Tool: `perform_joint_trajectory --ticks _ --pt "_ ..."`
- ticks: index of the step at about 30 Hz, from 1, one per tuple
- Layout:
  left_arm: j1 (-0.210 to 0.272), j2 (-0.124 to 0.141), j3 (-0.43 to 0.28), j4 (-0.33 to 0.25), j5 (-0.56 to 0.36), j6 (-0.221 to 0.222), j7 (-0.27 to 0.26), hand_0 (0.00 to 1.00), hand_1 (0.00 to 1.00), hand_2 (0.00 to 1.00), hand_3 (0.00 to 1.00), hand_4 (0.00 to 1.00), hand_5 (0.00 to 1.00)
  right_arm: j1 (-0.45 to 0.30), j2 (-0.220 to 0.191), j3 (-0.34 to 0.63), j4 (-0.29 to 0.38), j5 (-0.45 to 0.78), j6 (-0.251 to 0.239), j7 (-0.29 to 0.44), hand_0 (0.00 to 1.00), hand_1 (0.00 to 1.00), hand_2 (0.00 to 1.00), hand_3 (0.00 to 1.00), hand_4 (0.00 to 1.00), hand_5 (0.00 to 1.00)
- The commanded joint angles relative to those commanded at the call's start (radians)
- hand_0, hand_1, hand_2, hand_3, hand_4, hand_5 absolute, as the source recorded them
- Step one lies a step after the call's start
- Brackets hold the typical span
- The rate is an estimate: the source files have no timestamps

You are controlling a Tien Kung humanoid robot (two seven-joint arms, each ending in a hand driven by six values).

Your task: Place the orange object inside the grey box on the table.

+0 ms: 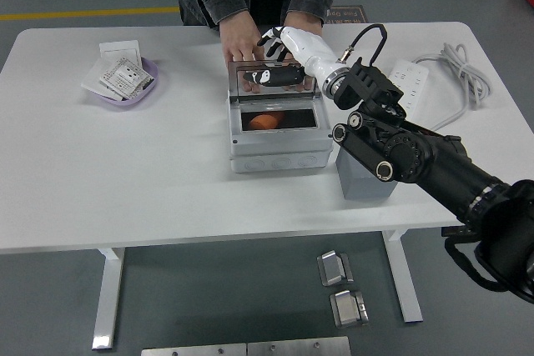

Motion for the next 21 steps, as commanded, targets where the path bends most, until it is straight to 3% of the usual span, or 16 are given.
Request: perform_joint_trajectory --ticks 21 --pt "0.008 -0.007 0.005 0.000 -0.023 0.005 -0.003 0.681 0.683 0.608 0.680 0.689 0.468 -0.127 -0.152 -0.053 0.271 0.020 -0.002 -0.026 0.665 0.524 0.625 0.735 0.930 0.527"
